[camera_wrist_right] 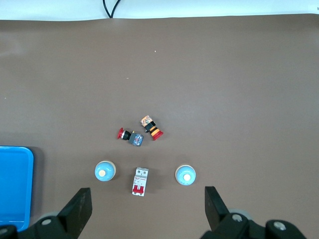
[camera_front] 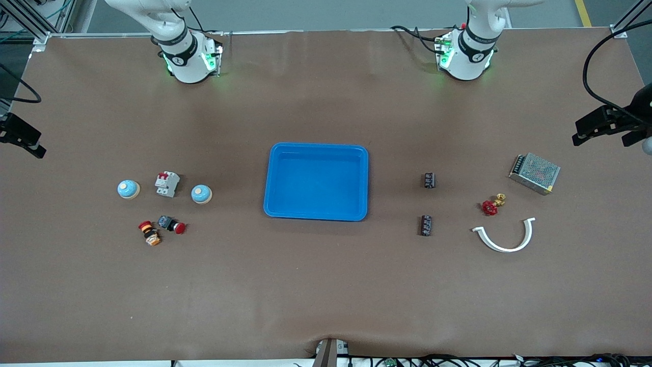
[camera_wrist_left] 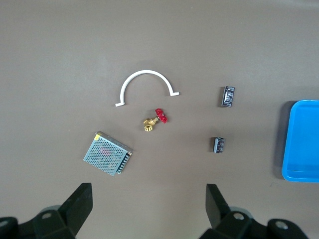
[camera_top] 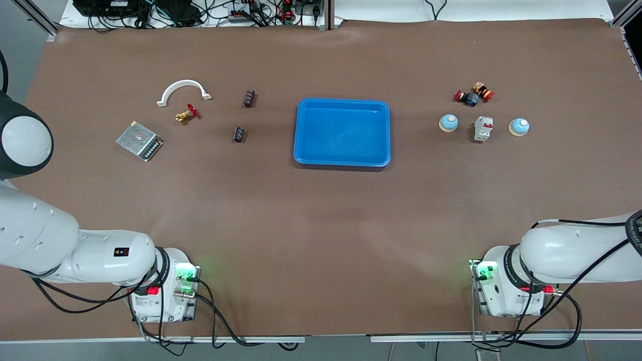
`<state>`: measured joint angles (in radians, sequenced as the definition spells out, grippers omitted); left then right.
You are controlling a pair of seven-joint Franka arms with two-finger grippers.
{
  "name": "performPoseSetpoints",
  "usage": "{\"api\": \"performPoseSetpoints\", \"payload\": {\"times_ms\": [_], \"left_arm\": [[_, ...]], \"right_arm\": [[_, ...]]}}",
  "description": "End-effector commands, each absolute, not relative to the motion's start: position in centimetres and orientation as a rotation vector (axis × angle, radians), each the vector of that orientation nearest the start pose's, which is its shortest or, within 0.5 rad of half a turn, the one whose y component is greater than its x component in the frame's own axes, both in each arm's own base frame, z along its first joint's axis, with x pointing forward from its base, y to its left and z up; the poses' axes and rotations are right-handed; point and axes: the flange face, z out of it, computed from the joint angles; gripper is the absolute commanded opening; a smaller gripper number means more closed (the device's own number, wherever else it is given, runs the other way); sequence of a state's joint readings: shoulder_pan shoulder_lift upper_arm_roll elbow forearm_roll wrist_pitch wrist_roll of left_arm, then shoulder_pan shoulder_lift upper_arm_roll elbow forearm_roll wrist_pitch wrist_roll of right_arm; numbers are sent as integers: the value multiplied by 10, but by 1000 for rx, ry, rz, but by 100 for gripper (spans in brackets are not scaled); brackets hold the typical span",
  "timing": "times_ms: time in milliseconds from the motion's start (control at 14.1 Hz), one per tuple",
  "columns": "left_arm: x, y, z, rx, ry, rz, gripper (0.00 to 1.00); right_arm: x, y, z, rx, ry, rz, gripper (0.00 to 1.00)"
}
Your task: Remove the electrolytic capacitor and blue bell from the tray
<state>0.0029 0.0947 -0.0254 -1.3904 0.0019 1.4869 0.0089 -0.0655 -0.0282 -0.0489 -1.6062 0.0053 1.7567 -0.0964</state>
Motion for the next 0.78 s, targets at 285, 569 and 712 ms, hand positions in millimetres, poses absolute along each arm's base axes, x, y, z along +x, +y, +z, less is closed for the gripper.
{"api": "performPoseSetpoints", "payload": {"times_ms": [285,569,712], "left_arm": [[575,-10,660,-3164,67,-22,100],[570,-9,667,-3181,64,-5,100],[570,-7,664,-3176,63,2,100]], "right_arm": [[565,-59,640,-3126,152,-260,100],[565,-52,641,-3110,326,-262,100],[565,-47,642,-3114,309,-255,100]]}}
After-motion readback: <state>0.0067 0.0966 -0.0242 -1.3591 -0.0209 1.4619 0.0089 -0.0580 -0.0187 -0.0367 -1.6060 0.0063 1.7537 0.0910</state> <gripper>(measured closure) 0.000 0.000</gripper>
